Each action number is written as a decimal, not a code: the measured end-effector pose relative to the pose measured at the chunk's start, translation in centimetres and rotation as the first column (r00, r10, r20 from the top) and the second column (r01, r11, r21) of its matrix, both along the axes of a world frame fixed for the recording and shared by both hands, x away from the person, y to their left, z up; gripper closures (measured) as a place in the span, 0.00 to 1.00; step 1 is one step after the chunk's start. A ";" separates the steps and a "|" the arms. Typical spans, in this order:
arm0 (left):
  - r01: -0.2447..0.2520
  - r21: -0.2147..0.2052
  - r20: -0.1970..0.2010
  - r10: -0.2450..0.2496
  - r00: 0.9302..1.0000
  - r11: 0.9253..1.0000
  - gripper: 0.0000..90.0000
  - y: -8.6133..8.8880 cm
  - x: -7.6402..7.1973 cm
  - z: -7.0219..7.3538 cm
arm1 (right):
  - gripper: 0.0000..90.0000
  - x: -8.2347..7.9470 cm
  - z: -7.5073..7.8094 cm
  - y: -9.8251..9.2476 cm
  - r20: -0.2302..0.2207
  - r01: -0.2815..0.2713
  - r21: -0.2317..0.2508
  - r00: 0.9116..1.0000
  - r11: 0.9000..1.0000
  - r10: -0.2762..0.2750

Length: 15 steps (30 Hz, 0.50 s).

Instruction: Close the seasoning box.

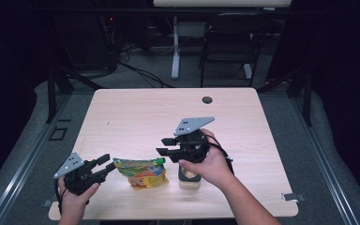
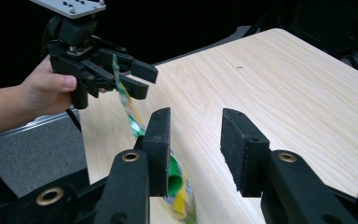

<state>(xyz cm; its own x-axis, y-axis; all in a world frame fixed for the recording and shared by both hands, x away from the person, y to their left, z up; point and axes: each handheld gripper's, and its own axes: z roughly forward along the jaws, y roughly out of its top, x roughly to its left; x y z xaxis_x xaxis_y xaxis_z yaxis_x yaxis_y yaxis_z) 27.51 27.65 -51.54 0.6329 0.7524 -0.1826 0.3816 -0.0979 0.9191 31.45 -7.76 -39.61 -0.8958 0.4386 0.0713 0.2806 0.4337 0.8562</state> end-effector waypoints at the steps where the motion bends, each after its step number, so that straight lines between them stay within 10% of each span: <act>1: -0.001 0.000 0.000 0.001 1.000 1.000 0.60 0.0 0.0 0.0 | 0.70 0.1 0.0 -0.3 -0.001 0.009 0.001 1.000 1.000 -0.009; 15: -0.010 -0.004 0.000 0.010 1.000 1.000 0.60 0.2 0.0 0.1 | 0.70 0.8 -0.2 -3.0 0.015 0.097 0.011 0.995 0.995 -0.097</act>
<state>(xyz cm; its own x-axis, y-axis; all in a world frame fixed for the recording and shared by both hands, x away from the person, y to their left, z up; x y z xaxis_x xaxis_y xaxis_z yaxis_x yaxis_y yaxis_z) 27.54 27.85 -51.48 0.6254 0.7578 -0.1858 0.3824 -0.0901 0.9196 32.25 -10.79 -39.83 -0.8500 0.5230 0.0632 0.3080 0.3961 0.8650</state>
